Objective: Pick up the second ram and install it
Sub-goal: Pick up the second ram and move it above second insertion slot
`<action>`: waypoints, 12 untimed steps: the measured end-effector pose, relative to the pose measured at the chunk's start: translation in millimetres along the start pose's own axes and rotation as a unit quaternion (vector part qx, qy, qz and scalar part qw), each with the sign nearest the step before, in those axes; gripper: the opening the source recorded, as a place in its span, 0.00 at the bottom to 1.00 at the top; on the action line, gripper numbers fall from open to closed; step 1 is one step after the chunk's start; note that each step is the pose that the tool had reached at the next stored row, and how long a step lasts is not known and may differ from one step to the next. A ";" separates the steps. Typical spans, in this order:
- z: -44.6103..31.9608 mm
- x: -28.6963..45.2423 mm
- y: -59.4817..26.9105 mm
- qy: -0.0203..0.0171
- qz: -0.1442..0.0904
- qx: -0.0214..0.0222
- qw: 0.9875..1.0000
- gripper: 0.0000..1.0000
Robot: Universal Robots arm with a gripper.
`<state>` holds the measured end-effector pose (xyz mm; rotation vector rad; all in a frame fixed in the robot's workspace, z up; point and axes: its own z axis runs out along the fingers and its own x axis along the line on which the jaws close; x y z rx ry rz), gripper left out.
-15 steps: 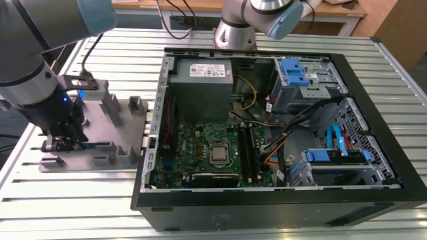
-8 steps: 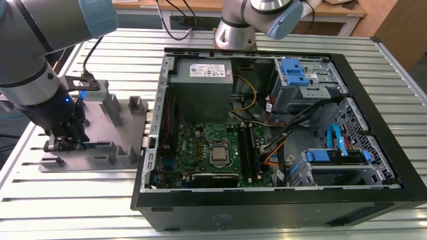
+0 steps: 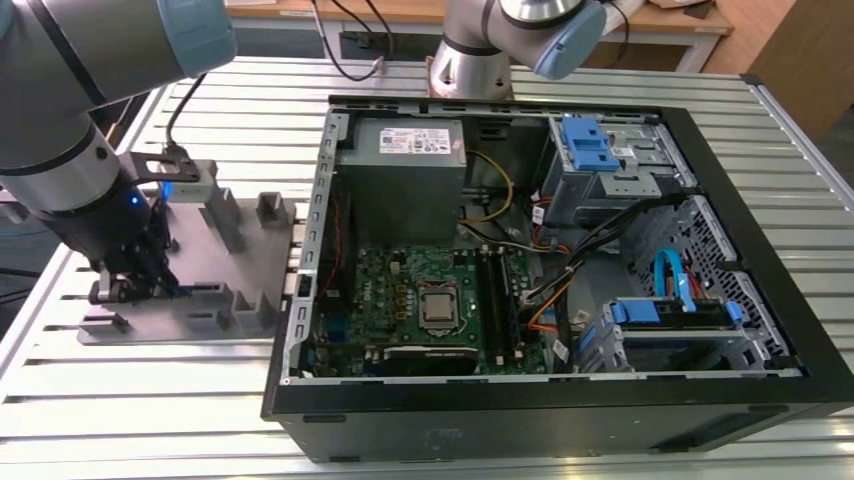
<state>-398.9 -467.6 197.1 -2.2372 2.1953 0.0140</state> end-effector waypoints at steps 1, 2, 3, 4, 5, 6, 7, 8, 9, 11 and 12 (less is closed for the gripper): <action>0.0 0.0 0.0 0.000 0.000 0.000 1.000 0.22; 0.1 0.0 0.0 0.000 0.000 0.000 1.000 0.16; 0.1 0.0 0.0 0.000 0.000 0.000 1.000 0.13; 0.1 0.0 0.0 0.000 0.000 0.000 1.000 0.13; 0.2 0.0 0.0 0.000 0.000 0.000 1.000 0.13; 0.3 0.0 0.0 0.000 0.000 0.000 1.000 0.13; 0.3 0.0 0.0 0.000 0.000 0.000 1.000 0.13; 0.3 0.0 0.0 0.000 0.000 0.000 1.000 0.13; 0.4 0.0 0.0 0.000 0.000 0.000 1.000 0.13; 0.5 0.0 0.0 0.000 0.000 0.000 1.000 0.13; 0.5 0.0 0.0 0.000 0.000 0.000 1.000 0.13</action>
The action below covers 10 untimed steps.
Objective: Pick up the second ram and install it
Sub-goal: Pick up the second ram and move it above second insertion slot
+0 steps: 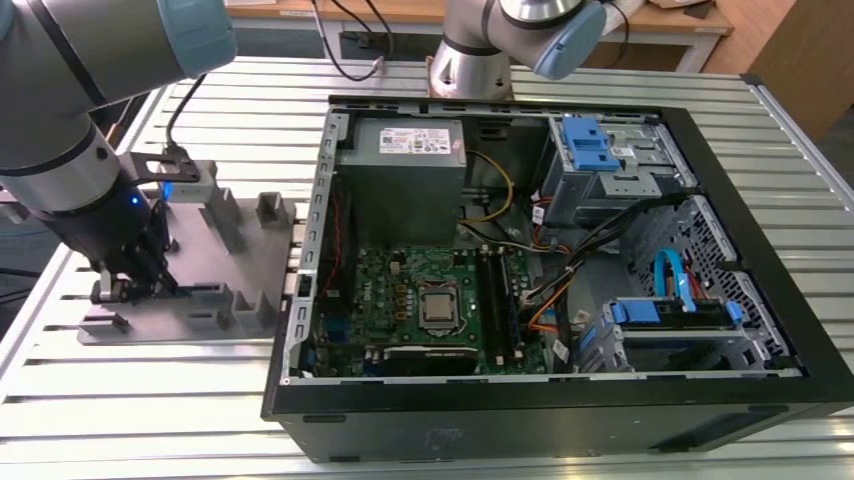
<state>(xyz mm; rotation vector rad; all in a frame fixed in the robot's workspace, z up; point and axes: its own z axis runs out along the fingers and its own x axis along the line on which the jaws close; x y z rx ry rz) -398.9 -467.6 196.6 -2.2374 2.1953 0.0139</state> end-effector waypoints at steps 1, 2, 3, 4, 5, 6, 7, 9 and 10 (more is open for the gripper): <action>0.0 0.0 0.0 0.000 0.000 0.000 1.000 0.13; 0.1 0.0 0.0 0.000 0.000 0.000 1.000 0.13; 0.1 0.0 0.0 0.000 0.000 0.000 1.000 0.13; 0.2 0.0 0.0 0.000 0.000 0.000 1.000 0.13; 0.2 0.0 0.0 0.000 0.000 0.000 1.000 0.13; 0.3 0.0 0.0 0.000 0.000 0.000 1.000 0.13; 0.4 0.0 0.0 0.000 0.000 0.000 1.000 0.13; 0.4 0.0 0.0 0.000 0.000 0.000 1.000 0.13; 0.4 0.0 0.0 0.000 0.000 0.000 1.000 0.13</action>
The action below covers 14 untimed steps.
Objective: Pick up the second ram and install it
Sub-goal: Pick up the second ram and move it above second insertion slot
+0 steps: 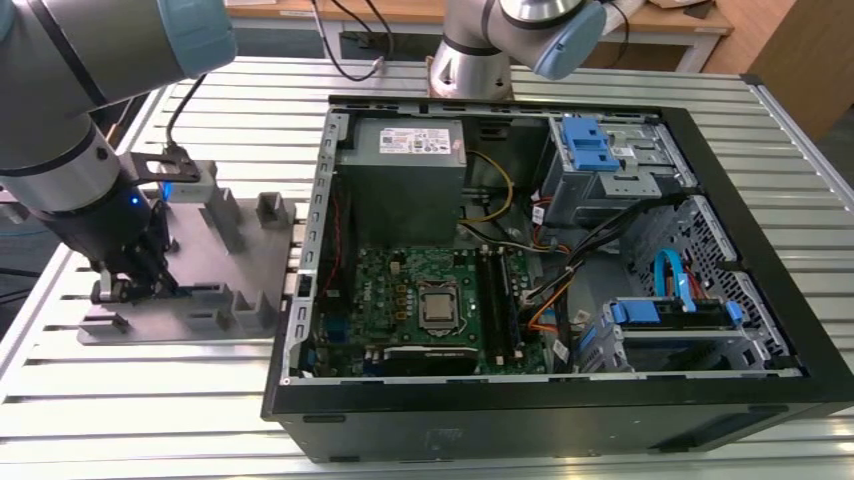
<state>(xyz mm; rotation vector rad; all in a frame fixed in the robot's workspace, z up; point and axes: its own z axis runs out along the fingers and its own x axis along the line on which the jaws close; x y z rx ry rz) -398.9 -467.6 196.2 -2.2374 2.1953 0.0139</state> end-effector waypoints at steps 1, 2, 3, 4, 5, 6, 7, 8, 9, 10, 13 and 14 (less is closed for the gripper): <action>-0.1 0.0 0.0 0.000 0.000 0.000 1.000 0.13; -0.6 -0.1 0.0 0.000 0.000 0.000 1.000 0.13; -1.4 -0.1 0.0 0.000 0.000 0.000 1.000 0.13; -2.7 -0.1 0.0 0.000 0.000 0.000 1.000 0.13; -4.5 -0.1 0.0 0.000 0.000 0.000 1.000 0.13; -6.6 -0.1 0.0 0.000 0.000 0.000 1.000 0.13; -9.1 -0.1 0.0 0.000 0.000 0.000 1.000 0.13; -11.9 -0.1 0.0 0.000 0.000 0.000 1.000 0.13; -14.4 -0.2 0.0 0.000 0.000 0.000 1.000 0.13; -16.8 -0.2 0.0 0.000 0.000 0.000 1.000 0.13; -23.0 -0.3 0.0 0.000 0.000 0.000 1.000 0.13; -24.8 -0.3 0.0 0.000 0.000 0.000 1.000 0.13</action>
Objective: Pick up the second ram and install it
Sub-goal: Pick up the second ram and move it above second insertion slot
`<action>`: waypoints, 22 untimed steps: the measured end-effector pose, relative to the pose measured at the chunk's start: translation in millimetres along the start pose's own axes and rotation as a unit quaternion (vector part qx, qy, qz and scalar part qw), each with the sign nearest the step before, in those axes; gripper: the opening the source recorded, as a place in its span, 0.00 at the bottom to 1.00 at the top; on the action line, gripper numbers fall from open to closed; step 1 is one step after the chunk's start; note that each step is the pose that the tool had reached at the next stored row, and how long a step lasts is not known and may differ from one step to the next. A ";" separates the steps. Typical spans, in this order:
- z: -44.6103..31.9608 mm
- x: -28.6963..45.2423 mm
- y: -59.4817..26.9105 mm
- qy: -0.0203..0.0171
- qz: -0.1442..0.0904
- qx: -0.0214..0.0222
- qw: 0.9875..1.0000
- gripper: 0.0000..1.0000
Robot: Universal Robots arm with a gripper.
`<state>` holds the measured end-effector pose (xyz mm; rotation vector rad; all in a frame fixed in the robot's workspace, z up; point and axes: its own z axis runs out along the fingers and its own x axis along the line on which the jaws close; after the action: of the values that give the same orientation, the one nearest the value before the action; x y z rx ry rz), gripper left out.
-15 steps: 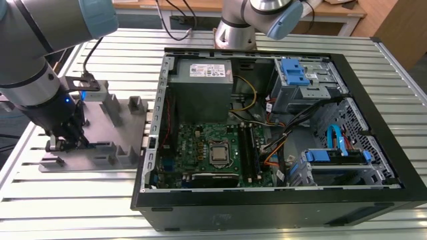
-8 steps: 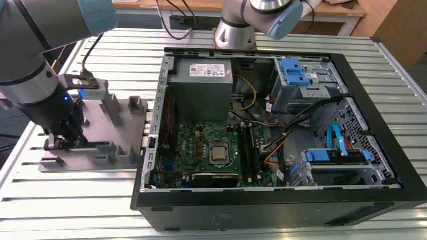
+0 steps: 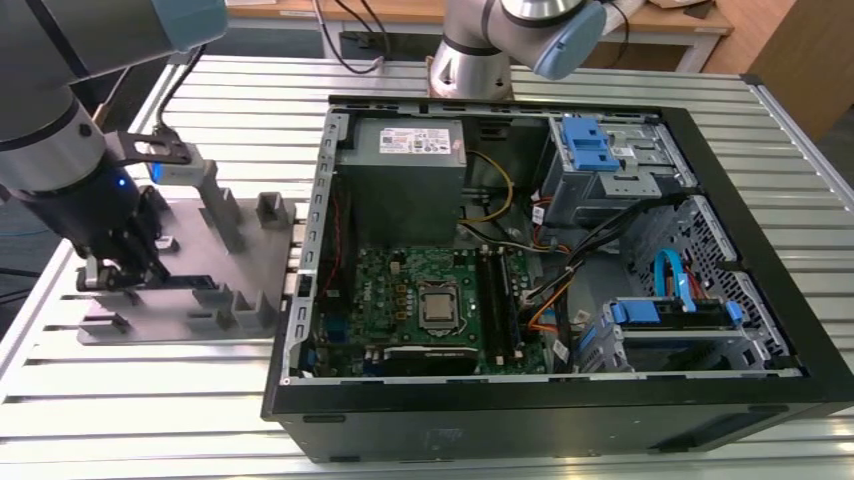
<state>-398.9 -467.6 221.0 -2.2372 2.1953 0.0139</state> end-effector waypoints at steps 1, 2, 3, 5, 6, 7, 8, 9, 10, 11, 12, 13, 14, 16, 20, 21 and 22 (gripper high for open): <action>-1.8 0.0 0.0 0.000 0.000 0.000 1.000 0.13; -3.5 0.0 0.0 0.000 0.000 0.000 1.000 0.13; -5.2 -0.1 0.0 0.000 0.000 0.000 1.000 0.13; -8.8 -0.1 0.0 0.000 0.000 0.000 1.000 0.13; -10.8 -0.1 0.0 0.000 0.000 0.000 1.000 0.13; -12.5 -0.1 0.0 0.000 0.000 0.000 1.000 0.13; -14.5 -0.2 0.0 0.000 0.000 0.000 1.000 0.13; -16.3 -0.2 0.0 0.000 0.000 0.000 1.000 0.13; -18.2 -0.2 0.0 0.000 0.000 0.000 1.000 0.13; -20.1 -0.2 0.0 0.000 0.000 0.000 1.000 0.13; -22.0 -0.3 0.0 0.000 0.000 0.000 1.000 0.13; -23.8 -0.3 0.0 0.000 0.000 0.000 1.000 0.13; -25.6 -0.3 0.0 0.000 0.000 0.000 1.000 0.13; -29.1 -0.3 0.0 0.000 0.000 0.000 1.000 0.13; -35.9 -0.4 0.0 0.000 0.000 0.000 1.000 0.13; -37.7 -0.4 0.0 0.000 0.000 0.000 1.000 0.13; -39.4 -0.5 0.0 0.000 0.000 0.000 1.000 0.13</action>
<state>-398.9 -467.6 260.4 -2.2372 2.1953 0.0139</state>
